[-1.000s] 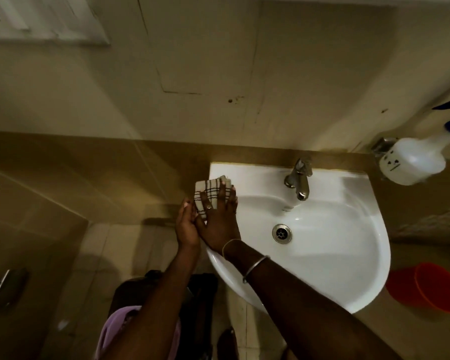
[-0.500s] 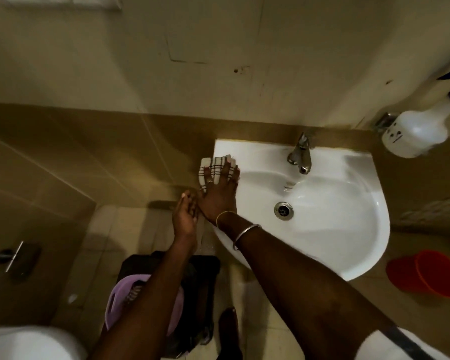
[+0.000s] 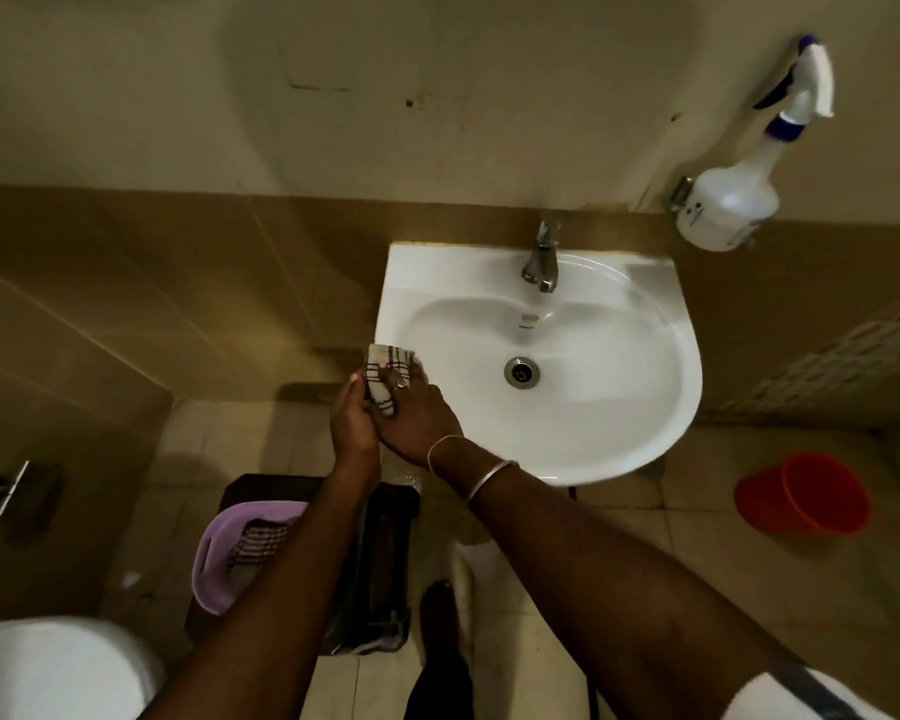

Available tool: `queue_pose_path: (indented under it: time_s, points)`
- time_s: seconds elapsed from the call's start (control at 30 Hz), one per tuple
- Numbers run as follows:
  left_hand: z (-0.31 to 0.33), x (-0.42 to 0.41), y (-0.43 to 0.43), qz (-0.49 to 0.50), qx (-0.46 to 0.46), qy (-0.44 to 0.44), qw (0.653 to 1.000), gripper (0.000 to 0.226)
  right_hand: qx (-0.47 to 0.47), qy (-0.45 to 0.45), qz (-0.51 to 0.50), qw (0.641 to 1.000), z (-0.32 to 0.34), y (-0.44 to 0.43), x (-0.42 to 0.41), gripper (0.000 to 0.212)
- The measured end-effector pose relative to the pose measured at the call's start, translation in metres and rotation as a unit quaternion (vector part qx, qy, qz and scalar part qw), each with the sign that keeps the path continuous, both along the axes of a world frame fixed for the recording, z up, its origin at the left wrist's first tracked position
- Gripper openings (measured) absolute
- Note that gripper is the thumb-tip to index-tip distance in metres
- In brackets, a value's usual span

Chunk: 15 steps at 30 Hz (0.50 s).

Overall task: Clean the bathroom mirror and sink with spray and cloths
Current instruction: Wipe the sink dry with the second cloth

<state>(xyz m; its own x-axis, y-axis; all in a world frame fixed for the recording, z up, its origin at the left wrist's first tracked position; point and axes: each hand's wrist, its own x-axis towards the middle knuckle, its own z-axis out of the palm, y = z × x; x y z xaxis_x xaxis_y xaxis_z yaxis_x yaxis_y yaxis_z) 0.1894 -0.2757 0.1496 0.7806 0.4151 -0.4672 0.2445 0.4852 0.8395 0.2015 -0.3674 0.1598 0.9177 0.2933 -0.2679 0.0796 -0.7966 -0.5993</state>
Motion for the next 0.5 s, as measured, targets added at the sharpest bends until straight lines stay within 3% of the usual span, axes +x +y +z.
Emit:
queue_pose_path:
  time_s: [0.2,0.37,0.5]
  points:
    - [0.001,-0.033,-0.010,0.008,0.035,0.023,0.999,0.026,-0.047,-0.036,0.008,0.998,-0.003,-0.025,-0.034,0.055]
    - [0.009,-0.064,-0.026,-0.024,0.234,0.027,0.972,0.032,-0.098,-0.102,0.059,0.988,-0.009,-0.066,-0.058,0.062]
    - [0.019,-0.079,-0.045,-0.062,0.290,-0.012,0.955,0.031,-0.145,-0.095,0.089,0.981,-0.007,-0.100,-0.073,0.065]
